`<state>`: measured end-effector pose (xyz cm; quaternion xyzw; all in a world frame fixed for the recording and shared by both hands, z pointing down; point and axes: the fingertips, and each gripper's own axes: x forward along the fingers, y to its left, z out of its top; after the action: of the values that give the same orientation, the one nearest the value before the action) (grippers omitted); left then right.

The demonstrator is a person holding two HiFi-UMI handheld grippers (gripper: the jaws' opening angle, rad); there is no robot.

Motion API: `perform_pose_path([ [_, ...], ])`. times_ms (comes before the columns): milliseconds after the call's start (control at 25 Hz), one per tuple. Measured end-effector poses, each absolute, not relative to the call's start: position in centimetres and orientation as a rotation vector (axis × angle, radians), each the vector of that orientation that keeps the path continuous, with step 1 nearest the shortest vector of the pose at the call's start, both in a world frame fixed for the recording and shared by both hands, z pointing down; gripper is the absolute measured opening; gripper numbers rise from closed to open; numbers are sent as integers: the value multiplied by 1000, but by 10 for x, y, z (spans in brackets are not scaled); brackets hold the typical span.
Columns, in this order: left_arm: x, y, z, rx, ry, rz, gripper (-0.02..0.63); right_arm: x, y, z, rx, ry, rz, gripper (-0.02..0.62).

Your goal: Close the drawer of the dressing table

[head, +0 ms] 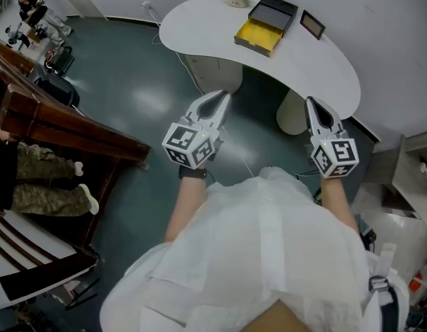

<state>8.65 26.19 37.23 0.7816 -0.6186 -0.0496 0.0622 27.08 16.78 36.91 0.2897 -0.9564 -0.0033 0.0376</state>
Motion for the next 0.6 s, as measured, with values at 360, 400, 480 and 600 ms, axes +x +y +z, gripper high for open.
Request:
perform_pose_path([
  [360,87,220,374,2390,-1833,-152,38,270,121,369,919,-3011,181,9],
  [400,88,214,374,2394,-1830,-154,38,270,115,371,918,-3001,174,9],
  [480,89,202,373,2402,-1826,-156,38,270,105,373,910,-2989,158,9],
  [600,92,182,374,2403,-1819,-157,38,270,90,374,893,-2984,139,9],
])
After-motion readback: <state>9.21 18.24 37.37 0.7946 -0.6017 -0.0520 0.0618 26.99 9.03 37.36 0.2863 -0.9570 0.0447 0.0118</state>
